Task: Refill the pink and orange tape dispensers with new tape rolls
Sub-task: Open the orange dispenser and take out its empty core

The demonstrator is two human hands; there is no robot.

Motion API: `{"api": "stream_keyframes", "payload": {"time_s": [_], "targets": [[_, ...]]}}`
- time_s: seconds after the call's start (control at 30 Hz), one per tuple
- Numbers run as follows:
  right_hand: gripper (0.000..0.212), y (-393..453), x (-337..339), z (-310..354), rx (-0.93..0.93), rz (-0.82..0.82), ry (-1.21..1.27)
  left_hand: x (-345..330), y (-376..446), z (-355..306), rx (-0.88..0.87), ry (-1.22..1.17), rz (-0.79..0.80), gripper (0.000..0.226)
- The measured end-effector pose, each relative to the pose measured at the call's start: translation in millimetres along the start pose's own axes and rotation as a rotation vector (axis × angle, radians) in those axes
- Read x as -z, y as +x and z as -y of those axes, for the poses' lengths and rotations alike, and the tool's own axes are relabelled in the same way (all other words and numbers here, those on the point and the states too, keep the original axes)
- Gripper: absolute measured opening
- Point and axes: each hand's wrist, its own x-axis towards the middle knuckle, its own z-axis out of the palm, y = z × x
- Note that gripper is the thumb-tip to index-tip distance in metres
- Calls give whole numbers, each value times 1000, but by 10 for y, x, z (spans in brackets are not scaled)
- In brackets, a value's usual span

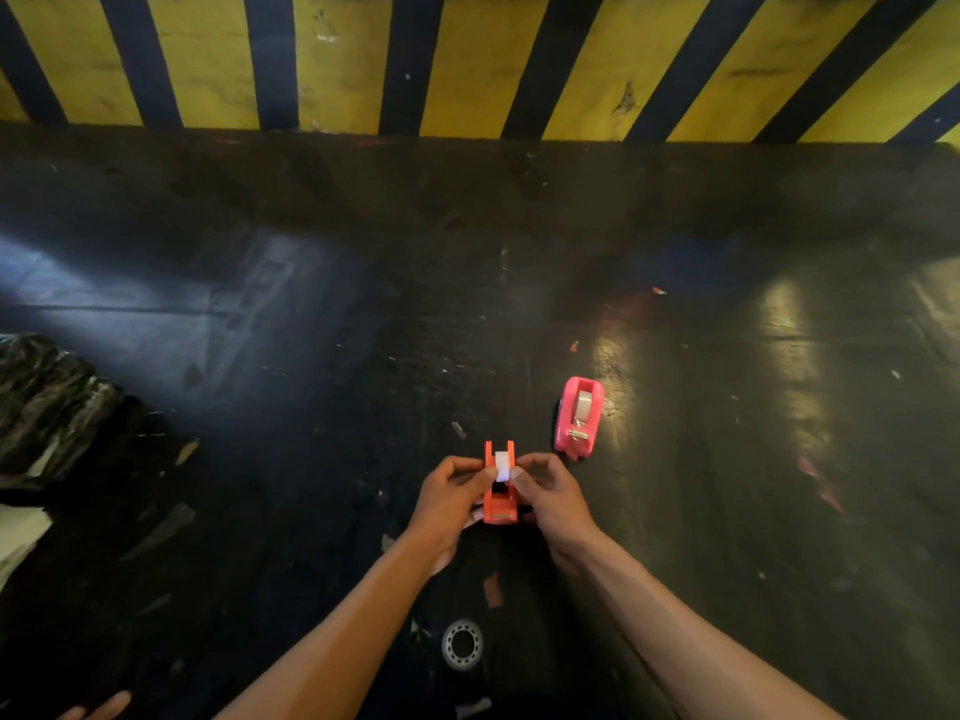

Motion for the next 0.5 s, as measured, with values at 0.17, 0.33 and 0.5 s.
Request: {"api": "stream_keyframes", "payload": {"time_s": [0.17,0.33,0.5], "targets": [[21,-112,150,-55,-40,76,154,-46,-120,72,1,-75,21,25],[23,-192,144,43,-42,103,242,-83,-210,33,-74,-49,-6,23],[24,-192,146,73,-66,54,259,32,-186,-29,-76,-148,-113,20]]}}
